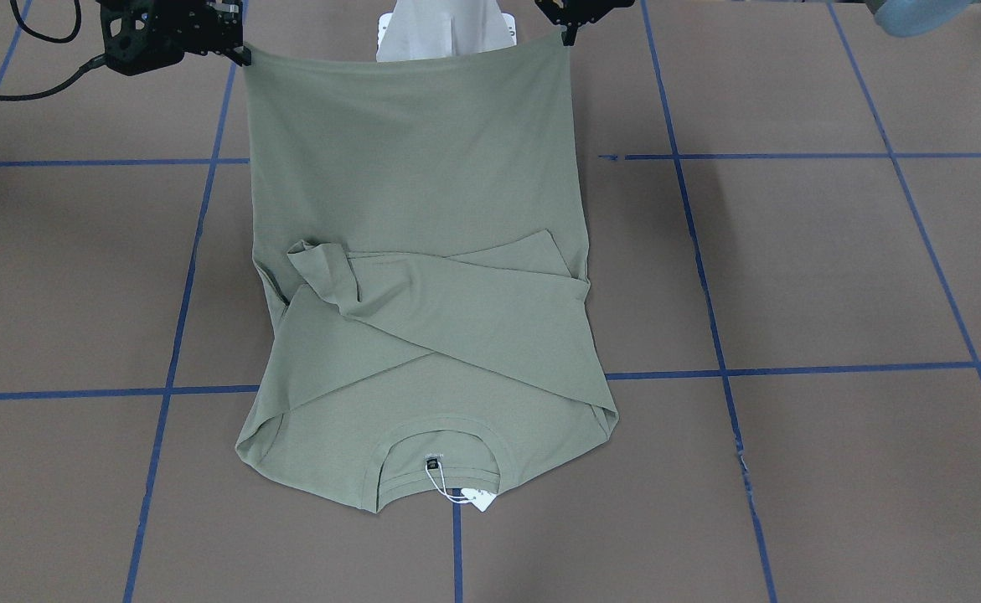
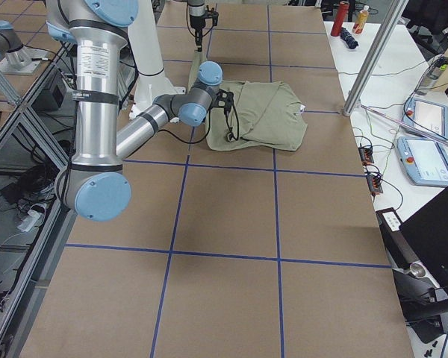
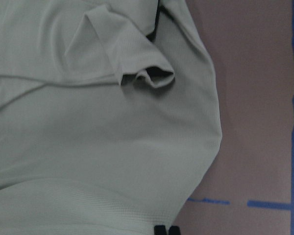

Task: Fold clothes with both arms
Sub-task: 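Lift the hem with both grippers and carry it toward the collar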

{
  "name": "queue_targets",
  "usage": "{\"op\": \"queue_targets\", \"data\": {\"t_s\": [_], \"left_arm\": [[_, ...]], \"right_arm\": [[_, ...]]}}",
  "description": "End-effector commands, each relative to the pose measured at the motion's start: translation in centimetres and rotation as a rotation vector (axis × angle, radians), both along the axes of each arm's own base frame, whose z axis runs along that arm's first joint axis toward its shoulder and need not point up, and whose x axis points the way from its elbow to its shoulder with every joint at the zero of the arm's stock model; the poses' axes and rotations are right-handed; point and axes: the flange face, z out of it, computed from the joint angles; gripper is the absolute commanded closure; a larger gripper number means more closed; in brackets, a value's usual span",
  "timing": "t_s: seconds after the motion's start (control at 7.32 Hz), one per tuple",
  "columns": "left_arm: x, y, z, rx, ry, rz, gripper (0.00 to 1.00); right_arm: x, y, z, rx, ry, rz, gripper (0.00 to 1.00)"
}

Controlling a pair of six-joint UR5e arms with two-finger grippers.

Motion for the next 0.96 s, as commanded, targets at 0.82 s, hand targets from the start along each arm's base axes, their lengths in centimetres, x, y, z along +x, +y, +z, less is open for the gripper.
{"op": "queue_targets", "data": {"t_s": [0.82], "left_arm": [[-0.6, -23.7, 4.9, 0.118, 0.013, -0.204, 1.0]], "right_arm": [[-2.4, -23.9, -1.0, 0.02, 0.017, 0.293, 1.0]]}}
